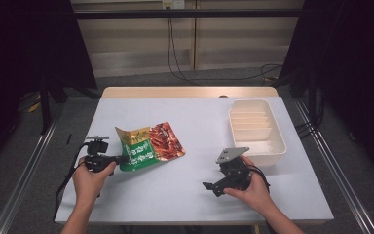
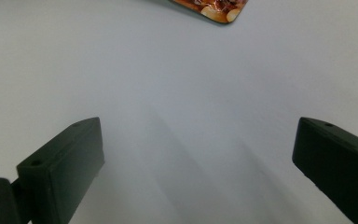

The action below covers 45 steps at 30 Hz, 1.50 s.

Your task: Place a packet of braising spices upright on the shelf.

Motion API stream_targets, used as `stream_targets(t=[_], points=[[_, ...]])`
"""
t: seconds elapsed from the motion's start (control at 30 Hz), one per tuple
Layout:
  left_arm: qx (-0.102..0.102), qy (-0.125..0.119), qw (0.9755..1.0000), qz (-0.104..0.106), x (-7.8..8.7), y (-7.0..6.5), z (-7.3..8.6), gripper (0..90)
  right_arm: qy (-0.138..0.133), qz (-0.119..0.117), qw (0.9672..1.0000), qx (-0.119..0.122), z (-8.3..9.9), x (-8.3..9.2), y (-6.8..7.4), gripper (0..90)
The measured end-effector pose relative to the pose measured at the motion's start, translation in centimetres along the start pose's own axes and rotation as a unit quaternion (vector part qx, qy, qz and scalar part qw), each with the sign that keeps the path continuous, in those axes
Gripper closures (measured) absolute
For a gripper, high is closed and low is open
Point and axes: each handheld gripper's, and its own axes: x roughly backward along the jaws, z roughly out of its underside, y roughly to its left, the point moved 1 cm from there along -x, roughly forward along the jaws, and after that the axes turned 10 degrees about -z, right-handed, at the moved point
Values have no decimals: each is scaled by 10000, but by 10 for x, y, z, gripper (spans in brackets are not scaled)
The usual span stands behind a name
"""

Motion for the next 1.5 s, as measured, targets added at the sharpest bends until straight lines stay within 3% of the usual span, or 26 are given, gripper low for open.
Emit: stream_targets(t=[0.67, 0.8, 0.9, 0.93, 1.2, 1.23, 1.27, 1.33, 1.5], points=[[-101, 378, 9992, 42, 38, -5, -34, 900, -61, -146, 9998, -135, -3, 5, -3, 20], [-301, 495, 9983, 18, 47, -11, -46, 900, -37, -158, 9998, -89, -4, 3, -3, 21], [-259, 488, 9985, 29, 51, -16, -50, 900, -38, -172, 9998, -40, -7, 3, -2, 23], [-361, 547, 9978, 51, 55, -18, -55, 900, -64, -207, 9998, -14, -8, 3, -2, 23], [-546, 603, 9967, 80, 67, -27, -70, 900, -31, -293, 9995, -71, -14, 6, -9, 23], [-645, 663, 9957, 78, 69, -28, -72, 900, -12, -256, 9996, -76, -16, 6, -8, 23], [-609, 644, 9960, 62, 70, -30, -74, 900, -28, -284, 9996, -68, -17, 6, -8, 24], [-815, 748, 9938, 57, 75, -34, -83, 900, -29, -318, 9995, -34, -22, 4, -8, 24], [-937, 790, 9924, 109, 80, -42, -92, 900, 39, -348, 9994, 30, -31, 2, -7, 23]])
